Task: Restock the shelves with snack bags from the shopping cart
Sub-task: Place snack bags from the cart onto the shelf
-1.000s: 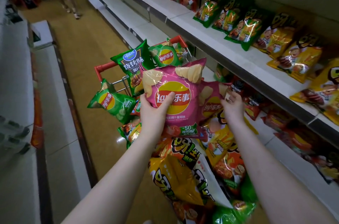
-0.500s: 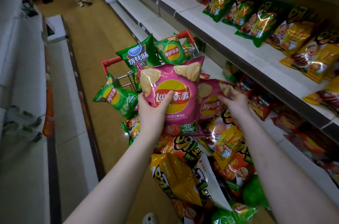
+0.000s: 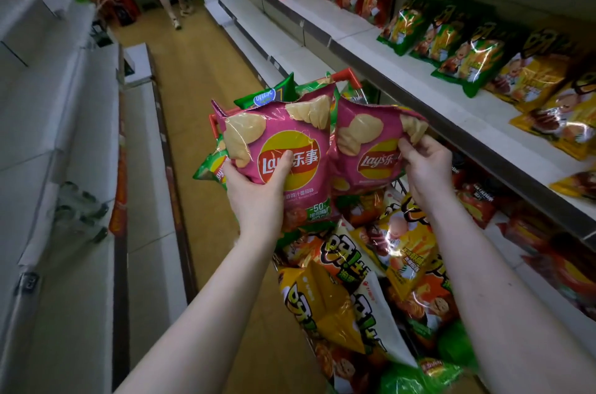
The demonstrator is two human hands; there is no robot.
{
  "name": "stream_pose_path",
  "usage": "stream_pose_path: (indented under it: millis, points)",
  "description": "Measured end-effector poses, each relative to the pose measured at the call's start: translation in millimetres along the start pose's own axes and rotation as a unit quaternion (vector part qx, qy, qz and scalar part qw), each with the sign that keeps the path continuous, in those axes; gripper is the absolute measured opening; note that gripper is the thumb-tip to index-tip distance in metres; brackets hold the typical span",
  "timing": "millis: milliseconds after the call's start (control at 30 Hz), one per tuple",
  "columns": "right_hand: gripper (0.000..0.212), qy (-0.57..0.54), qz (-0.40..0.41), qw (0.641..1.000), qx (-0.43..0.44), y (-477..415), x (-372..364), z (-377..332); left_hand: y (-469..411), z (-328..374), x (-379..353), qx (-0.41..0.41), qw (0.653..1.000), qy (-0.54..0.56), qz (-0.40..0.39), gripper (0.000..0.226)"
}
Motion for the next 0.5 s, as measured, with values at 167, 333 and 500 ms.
stream_pose_path:
  millis: [167,333,500]
  points:
    - [0.012,-0.003,0.009,0.998,0.065,23,-19,-42,1,6,17,-0.014,0.999,-0.024,0.025,0.091]
    - [0.008,0.003,0.014,0.996,0.085,53,-37,-68,7,14,36,-0.008,1.000,0.005,0.013,0.091]
    - [0.005,0.038,0.020,0.994,0.099,90,-42,-83,22,13,57,-0.002,1.000,0.013,-0.015,0.097]
Point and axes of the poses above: each hand's wrist, its own y-axis away from the middle knuckle, its own x-axis out of the back of the hand, z = x × y, the point moved 7 cm from there along -y, towards the middle knuckle, and after that the axes turned 3 degrees about -x, right-handed, at the moved point
